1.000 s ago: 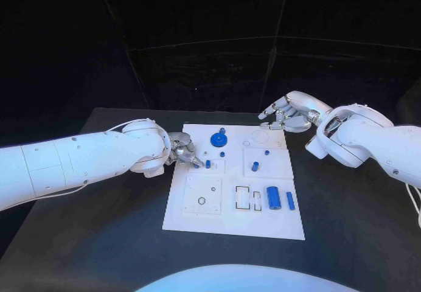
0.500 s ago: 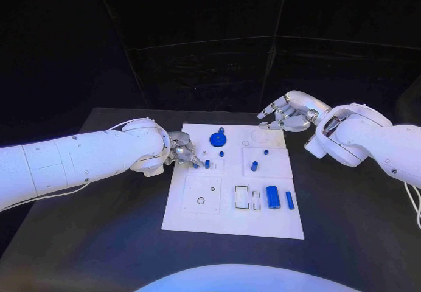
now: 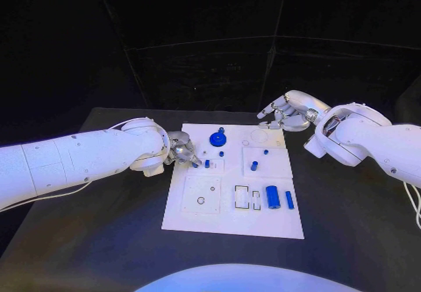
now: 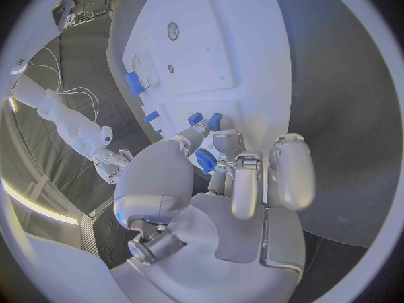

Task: Assemble the parts on the task board

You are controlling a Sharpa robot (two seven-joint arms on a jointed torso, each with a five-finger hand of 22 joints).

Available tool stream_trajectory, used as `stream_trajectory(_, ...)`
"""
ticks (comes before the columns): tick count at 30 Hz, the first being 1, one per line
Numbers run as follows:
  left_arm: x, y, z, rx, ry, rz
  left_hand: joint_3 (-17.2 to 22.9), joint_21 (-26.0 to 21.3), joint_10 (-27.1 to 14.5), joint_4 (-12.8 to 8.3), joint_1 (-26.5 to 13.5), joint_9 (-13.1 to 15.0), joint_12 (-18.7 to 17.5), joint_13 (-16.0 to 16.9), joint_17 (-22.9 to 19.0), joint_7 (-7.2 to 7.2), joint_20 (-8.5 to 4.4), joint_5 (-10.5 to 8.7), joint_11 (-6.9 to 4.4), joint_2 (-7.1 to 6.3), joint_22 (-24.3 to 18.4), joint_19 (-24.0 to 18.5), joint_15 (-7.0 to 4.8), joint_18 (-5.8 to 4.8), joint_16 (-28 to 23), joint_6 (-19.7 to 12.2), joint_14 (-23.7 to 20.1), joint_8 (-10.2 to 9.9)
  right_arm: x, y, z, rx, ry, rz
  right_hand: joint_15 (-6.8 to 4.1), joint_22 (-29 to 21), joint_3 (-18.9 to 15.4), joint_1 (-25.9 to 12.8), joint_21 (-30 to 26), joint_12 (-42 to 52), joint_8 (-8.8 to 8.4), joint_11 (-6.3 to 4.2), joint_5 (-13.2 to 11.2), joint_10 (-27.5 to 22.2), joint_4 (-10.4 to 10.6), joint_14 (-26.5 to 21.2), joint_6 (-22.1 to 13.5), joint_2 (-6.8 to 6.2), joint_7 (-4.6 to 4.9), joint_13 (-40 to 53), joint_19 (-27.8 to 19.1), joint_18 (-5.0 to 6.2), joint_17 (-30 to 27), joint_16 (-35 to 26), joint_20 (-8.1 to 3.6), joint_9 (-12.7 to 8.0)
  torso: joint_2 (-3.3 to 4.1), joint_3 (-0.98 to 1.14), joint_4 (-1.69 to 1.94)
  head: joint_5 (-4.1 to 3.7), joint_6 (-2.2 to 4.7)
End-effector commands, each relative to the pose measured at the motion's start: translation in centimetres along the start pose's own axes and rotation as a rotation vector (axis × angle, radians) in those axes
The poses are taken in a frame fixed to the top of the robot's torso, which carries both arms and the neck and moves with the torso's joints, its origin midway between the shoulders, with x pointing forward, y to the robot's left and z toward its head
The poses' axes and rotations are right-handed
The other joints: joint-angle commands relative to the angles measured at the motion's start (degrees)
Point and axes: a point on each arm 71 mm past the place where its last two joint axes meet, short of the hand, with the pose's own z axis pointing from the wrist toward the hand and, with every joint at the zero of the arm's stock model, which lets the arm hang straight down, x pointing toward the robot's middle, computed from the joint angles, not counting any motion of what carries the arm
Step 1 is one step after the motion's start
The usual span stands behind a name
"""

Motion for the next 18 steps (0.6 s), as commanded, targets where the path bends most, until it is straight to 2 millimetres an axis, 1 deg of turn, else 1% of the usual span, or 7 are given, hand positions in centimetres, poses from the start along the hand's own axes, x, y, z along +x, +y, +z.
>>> stream_trajectory(1,0.13,0.02,0.00,0.000,0.014,-0.025,2.6,-0.3,-0.6,-1.5,2.2,0.1,-0.5,-0.4,15.1,0.18,-0.33,0.20,0.14,1.30,-0.2,0.1,-0.13,-0.45,0.2,-0.7,5.9,-0.1,0.01,0.16,0.06,-0.008,0.006,0.003,0.13,-0.1,0.0,-0.4,-0.3,-0.2,0.25,0.07,-0.1,-0.4,0.3,6.0,0.0,0.37,0.18,-0.1,-0.4,0.74,15.1,0.2,-0.05,-0.1,0.00,0.02,0.04,-0.02,-0.03)
stream_trajectory(3,0.15,0.00,-0.01,0.001,0.015,-0.028,4.3,-0.4,-0.7,-2.2,2.5,0.2,-0.8,-0.7,15.1,0.44,-0.22,0.20,0.35,1.33,-0.2,0.1,0.05,-0.44,0.2,-1.0,5.9,0.0,0.01,0.16,0.07,-0.008,0.007,0.003,0.13,-0.1,0.0,-0.4,-0.3,-0.2,0.25,0.07,-0.1,-0.4,0.3,6.0,0.0,0.37,0.18,-0.1,-0.4,0.74,15.1,0.2,-0.05,-0.1,-0.02,0.03,0.03,-0.01,-0.04)
stream_trajectory(5,0.15,-0.01,-0.02,0.002,0.015,-0.031,5.3,-0.4,-0.7,-2.4,2.4,0.4,-1.0,-0.9,15.1,0.59,-0.11,0.18,0.48,1.25,-0.2,0.1,0.18,-0.45,0.2,-1.2,5.9,0.2,0.01,0.16,0.07,-0.008,0.007,0.003,0.13,-0.1,0.0,-0.4,-0.3,-0.2,0.25,0.07,-0.1,-0.4,0.3,6.0,0.0,0.37,0.18,-0.1,-0.4,0.74,15.1,0.2,-0.05,-0.1,-0.03,0.04,0.02,0.03,-0.05)
stream_trajectory(18,0.14,-0.06,0.03,0.003,0.014,-0.035,5.9,-0.5,-0.5,-2.5,2.2,0.5,-0.9,-0.9,15.1,0.66,-0.02,0.12,0.55,1.24,-0.3,0.0,0.27,-0.43,0.2,-1.2,5.9,0.4,0.04,0.14,0.08,-0.007,0.010,0.003,0.13,-0.1,0.0,-0.4,-0.3,-0.2,0.25,0.07,-0.1,-0.4,0.3,6.0,0.0,0.37,0.18,-0.1,-0.4,0.74,15.1,0.2,-0.05,-0.1,-0.01,0.07,-0.01,-0.06,-0.03)
